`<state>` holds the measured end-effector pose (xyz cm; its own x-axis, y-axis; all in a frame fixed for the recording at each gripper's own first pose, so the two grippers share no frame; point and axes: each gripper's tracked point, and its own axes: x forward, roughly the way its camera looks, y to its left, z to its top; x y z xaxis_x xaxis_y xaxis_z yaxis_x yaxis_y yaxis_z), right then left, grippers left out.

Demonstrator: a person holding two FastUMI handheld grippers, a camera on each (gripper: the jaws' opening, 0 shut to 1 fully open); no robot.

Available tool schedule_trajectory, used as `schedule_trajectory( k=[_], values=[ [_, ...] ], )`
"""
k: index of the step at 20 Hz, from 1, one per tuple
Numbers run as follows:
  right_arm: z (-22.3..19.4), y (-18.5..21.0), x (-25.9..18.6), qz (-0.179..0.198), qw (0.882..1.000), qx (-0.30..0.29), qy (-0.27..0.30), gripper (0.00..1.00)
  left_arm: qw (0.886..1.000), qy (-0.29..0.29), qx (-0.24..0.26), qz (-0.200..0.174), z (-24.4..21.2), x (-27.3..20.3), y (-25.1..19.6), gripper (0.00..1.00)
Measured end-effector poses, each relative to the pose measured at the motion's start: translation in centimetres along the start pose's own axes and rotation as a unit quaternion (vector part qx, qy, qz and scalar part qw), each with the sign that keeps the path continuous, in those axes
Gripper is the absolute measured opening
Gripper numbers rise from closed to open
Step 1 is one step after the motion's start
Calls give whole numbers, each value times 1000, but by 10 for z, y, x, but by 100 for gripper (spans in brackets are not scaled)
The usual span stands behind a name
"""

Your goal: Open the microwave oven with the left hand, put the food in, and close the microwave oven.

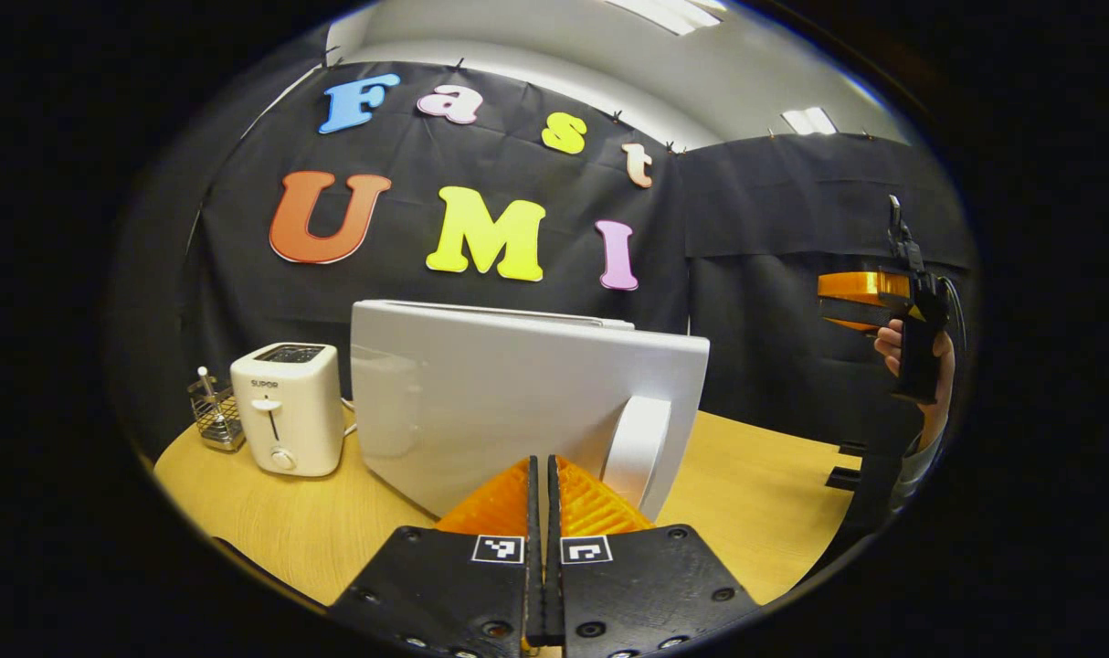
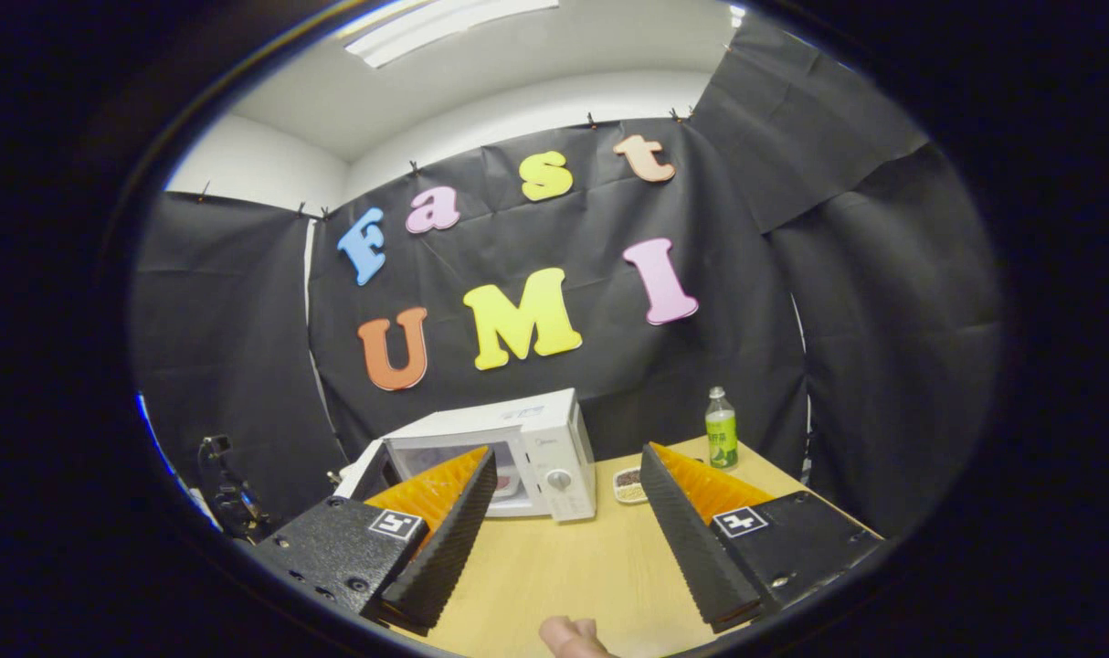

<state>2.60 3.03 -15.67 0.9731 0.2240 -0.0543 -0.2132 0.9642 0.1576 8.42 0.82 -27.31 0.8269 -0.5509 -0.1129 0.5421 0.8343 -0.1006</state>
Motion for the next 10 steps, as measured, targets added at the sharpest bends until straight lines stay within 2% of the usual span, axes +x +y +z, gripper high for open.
schedule_trajectory(
  k=[1, 2, 3, 5, 6, 10],
  values=[
    [1, -4, -1, -1, 1000, -1, -2, 100, 1000, 3, 4, -3, 0, 8, -2, 0],
    [2, -7, -3, -1, 1000, -3, -6, 91, 1000, 10, 7, -11, -3, 17, -7, 0],
    [4, -9, -5, -1, 1000, -6, -8, 100, 1000, 15, 14, -13, -4, 24, -8, 0],
    [6, -17, -6, -7, 1000, -14, -12, 100, 999, 23, 24, -14, -5, 43, -10, 0],
    [6, -20, -7, -9, 1000, -17, -12, 91, 999, 19, 26, -15, -3, 51, -11, 0],
    [4, -27, -7, -11, 1000, -16, -9, 91, 1000, 13, 15, -9, 2, 83, -16, 0]
  ],
)
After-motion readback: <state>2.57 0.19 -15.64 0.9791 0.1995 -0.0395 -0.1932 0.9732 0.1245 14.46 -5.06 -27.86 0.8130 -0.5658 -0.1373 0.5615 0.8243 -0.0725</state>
